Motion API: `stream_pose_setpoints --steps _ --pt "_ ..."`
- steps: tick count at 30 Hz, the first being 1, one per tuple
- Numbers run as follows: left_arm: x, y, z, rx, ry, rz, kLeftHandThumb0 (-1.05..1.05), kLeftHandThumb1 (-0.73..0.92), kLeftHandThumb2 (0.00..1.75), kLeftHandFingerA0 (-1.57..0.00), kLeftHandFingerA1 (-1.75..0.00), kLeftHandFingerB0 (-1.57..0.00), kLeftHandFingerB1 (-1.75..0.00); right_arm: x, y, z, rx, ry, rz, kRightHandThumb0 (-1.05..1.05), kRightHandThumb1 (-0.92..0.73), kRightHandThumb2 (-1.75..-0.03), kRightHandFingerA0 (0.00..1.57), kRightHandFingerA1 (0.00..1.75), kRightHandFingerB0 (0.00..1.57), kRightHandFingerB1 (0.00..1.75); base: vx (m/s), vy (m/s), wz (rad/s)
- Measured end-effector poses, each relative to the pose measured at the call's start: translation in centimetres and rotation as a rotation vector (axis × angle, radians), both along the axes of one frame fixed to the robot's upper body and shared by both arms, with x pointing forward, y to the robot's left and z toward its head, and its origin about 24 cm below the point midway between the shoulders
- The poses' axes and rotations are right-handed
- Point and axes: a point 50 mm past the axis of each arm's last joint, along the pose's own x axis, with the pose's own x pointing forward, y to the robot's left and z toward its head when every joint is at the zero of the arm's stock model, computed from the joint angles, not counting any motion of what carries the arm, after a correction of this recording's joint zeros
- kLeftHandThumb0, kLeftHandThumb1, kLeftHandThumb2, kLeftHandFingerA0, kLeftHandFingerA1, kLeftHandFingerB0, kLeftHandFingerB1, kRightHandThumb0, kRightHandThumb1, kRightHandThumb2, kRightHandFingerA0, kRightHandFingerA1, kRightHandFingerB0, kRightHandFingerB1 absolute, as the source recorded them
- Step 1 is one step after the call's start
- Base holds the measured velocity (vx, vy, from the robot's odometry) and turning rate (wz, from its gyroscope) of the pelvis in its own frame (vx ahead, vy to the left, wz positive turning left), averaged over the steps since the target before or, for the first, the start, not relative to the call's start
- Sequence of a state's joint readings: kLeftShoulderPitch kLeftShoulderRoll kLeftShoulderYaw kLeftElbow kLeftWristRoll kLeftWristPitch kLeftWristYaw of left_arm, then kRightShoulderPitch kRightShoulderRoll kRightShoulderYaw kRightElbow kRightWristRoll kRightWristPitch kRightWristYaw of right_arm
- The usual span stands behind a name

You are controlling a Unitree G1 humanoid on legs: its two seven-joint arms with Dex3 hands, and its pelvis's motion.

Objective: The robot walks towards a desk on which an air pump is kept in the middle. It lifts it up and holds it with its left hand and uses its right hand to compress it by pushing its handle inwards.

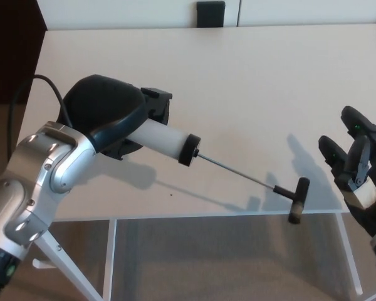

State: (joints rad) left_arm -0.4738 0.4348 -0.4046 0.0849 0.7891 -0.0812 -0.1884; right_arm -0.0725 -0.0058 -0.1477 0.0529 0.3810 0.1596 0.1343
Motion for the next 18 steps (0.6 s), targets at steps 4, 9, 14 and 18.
stream_pose_setpoints --steps 4,9,14,18 --pt "0.0 0.0 0.0 0.000 0.001 0.000 -0.14 0.75 0.54 -0.70 -1.72 -0.53 -1.43 0.3 -0.1 0.2 -0.006 -0.015 -0.003 -0.82 -0.81 -1.12 0.07 0.28 0.06 0.20 0.00 0.000 0.00" --pt "0.0 0.0 0.0 0.000 0.000 -0.001 -0.17 0.75 0.54 -0.71 -1.72 -0.55 -1.41 0.4 -0.1 0.4 -0.014 -0.027 -0.001 -0.84 -0.80 -1.12 0.08 0.31 0.08 0.22 0.00 0.000 0.00" --pt "-0.1 -0.1 0.0 -0.002 -0.002 -0.003 -0.20 0.72 0.54 -0.72 -1.71 -0.62 -1.30 0.5 0.0 0.8 -0.013 -0.044 0.001 -0.86 -0.76 -0.88 0.10 0.31 0.06 0.22 0.00 0.000 0.00" --pt "-0.1 -0.1 0.0 -0.003 -0.001 -0.004 -0.17 0.75 0.54 -0.72 -1.72 -0.57 -1.39 0.6 0.1 1.3 -0.012 -0.067 0.002 -0.87 -0.75 -0.89 0.10 0.30 0.05 0.21 0.00 0.000 0.00"
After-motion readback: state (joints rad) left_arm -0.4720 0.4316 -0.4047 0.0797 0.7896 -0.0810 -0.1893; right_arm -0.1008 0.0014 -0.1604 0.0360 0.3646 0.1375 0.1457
